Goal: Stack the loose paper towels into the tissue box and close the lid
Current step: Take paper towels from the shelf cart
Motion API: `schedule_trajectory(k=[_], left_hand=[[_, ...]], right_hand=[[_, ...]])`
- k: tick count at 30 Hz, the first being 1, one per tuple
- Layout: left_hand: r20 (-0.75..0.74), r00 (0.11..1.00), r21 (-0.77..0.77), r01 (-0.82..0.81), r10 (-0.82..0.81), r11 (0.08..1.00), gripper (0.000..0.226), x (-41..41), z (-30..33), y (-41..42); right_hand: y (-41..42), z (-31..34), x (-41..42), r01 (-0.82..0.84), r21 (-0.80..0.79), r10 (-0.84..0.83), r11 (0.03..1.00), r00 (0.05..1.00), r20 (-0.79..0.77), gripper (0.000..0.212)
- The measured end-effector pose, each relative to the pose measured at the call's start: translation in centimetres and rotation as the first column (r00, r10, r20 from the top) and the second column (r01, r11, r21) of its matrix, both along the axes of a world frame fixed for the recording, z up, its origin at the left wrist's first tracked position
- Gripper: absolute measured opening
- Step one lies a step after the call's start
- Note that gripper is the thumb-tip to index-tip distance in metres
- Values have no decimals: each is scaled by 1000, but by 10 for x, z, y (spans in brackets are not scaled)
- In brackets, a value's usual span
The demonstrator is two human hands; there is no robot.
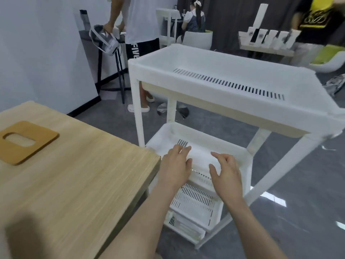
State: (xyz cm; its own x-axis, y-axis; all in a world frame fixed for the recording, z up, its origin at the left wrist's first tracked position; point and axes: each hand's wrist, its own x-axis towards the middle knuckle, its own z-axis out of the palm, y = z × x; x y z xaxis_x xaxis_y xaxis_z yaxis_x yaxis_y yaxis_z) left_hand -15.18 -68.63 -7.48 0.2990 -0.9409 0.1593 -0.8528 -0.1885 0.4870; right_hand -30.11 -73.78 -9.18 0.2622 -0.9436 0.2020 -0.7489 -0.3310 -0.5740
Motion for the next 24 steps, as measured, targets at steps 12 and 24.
schedule_trajectory(k=[12, 24], left_hand=[[27, 999, 266, -42, 36, 963, 46, 5, -56, -76], [-251, 954, 110, -139, 162, 984, 46, 7, -59, -76]], right_hand=[[-46, -50, 3, 196, 300, -173, 934, 980, -101, 55], [-41, -49, 6, 230, 146, -232, 962, 973, -6, 41]])
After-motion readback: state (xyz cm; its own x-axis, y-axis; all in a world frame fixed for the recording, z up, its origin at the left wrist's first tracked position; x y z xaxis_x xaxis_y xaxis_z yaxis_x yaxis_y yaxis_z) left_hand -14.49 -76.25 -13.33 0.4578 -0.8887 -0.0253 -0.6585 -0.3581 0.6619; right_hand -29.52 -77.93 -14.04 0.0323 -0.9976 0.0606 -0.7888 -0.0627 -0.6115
